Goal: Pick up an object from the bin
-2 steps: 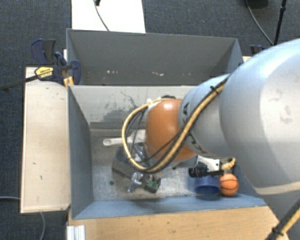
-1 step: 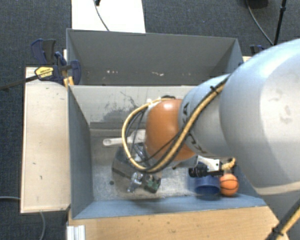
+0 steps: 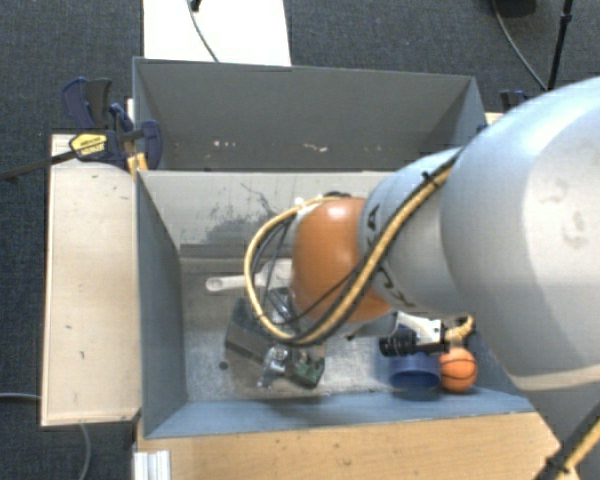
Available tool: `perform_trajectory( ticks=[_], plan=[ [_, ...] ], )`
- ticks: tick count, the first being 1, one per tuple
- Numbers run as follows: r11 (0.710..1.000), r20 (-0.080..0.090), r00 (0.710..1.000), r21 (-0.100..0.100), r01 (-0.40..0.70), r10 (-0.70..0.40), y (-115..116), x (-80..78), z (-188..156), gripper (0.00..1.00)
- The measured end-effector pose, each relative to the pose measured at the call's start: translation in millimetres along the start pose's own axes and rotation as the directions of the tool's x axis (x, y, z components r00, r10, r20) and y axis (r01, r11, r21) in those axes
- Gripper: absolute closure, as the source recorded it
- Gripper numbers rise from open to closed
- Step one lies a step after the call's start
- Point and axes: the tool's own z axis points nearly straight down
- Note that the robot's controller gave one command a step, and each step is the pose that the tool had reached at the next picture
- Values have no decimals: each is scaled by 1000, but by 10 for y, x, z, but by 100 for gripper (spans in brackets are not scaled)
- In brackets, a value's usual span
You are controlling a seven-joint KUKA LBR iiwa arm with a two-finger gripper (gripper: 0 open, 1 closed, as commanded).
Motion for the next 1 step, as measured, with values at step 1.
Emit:
perform_trajectory(
  ticks=[1],
  plan=[
    [1000,-12,1000,8,0,0,-17,26,-94,100]
  ],
)
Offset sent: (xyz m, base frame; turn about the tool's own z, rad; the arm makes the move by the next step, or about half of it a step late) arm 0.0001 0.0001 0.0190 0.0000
